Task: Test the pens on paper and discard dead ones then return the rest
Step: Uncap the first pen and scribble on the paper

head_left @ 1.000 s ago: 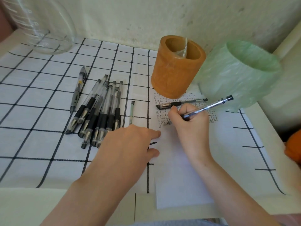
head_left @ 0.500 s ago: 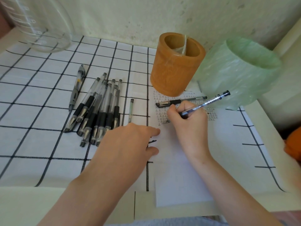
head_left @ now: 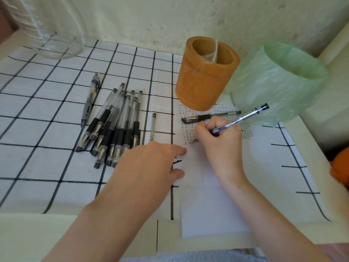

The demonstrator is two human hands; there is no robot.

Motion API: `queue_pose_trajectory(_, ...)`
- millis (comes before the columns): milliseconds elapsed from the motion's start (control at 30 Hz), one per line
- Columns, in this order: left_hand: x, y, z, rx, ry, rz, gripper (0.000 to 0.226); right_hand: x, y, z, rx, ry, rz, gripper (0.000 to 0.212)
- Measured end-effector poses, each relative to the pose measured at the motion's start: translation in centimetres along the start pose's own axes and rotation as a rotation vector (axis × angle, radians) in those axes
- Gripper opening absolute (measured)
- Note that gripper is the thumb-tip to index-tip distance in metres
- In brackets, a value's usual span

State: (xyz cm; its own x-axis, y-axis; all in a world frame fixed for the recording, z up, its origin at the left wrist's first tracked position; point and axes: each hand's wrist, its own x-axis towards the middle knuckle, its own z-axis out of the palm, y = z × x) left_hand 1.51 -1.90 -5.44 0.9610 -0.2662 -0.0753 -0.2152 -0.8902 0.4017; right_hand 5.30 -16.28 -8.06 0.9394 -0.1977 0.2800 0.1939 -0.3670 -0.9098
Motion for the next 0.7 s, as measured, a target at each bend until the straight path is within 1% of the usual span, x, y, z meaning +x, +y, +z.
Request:
queue_pose_trajectory(433,-0.06,-0.06,0.04,-0.013,0.011,0.001,0.045,-0.02,0.08,0.04,-0.002,-0.007,-0.023,0.047)
queue_pose_trajectory(700,-0.17,-0.08,-0.04,-0.011,0.001,0.007,0.045,-0.01,0.0,0.02,-0.002,-0.006,-0.005,0.047)
